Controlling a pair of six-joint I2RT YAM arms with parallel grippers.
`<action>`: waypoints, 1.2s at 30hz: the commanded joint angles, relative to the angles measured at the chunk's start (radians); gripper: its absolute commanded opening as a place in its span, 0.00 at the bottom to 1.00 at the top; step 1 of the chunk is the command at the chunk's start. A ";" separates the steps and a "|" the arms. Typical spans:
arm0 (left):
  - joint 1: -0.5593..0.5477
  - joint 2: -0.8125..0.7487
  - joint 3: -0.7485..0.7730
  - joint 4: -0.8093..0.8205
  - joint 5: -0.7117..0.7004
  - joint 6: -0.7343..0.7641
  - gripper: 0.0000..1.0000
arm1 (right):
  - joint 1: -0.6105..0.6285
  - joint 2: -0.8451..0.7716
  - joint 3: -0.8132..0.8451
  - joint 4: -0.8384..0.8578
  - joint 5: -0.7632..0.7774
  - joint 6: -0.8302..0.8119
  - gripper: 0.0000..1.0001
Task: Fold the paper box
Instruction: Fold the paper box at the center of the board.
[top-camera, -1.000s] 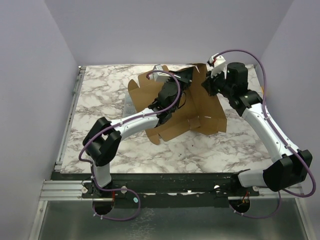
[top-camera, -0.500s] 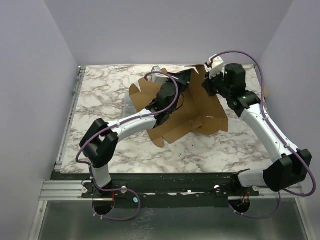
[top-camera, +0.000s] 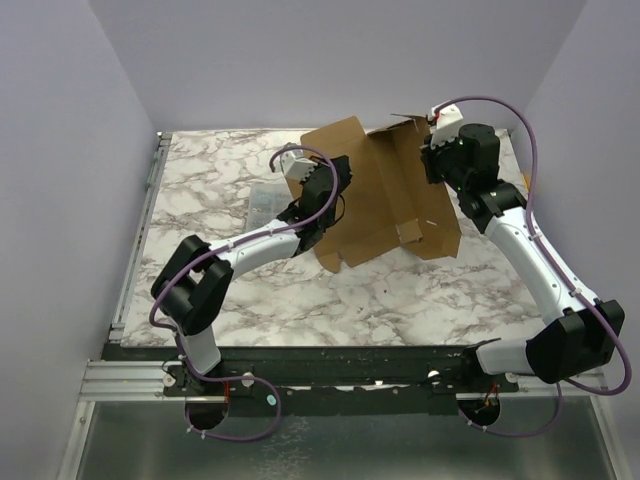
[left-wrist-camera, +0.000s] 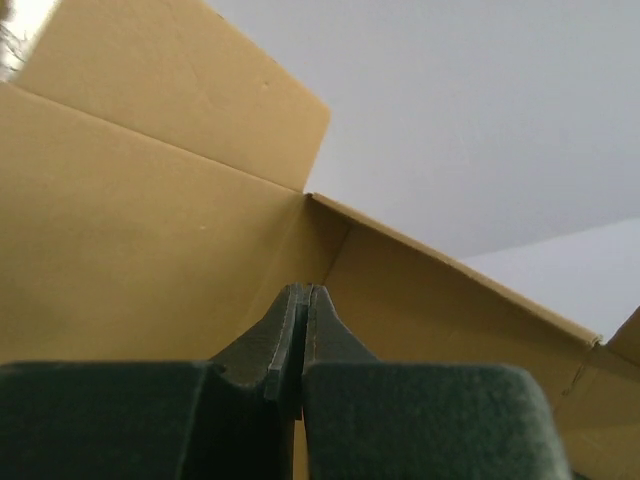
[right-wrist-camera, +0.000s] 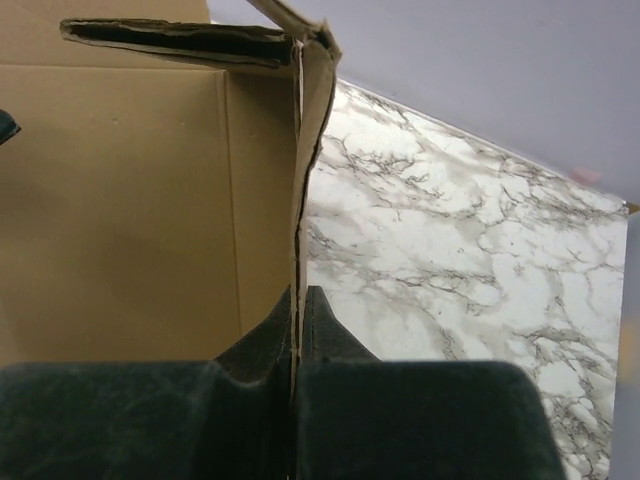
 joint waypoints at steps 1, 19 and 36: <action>0.015 -0.039 0.033 0.025 0.131 0.110 0.09 | 0.000 -0.016 0.007 0.015 -0.049 0.013 0.00; 0.198 -0.177 -0.042 0.064 0.869 1.201 0.99 | -0.002 -0.010 0.065 -0.116 -0.250 -0.022 0.00; 0.165 0.013 0.123 0.226 0.950 1.426 0.78 | -0.019 0.027 0.112 -0.184 -0.391 0.013 0.00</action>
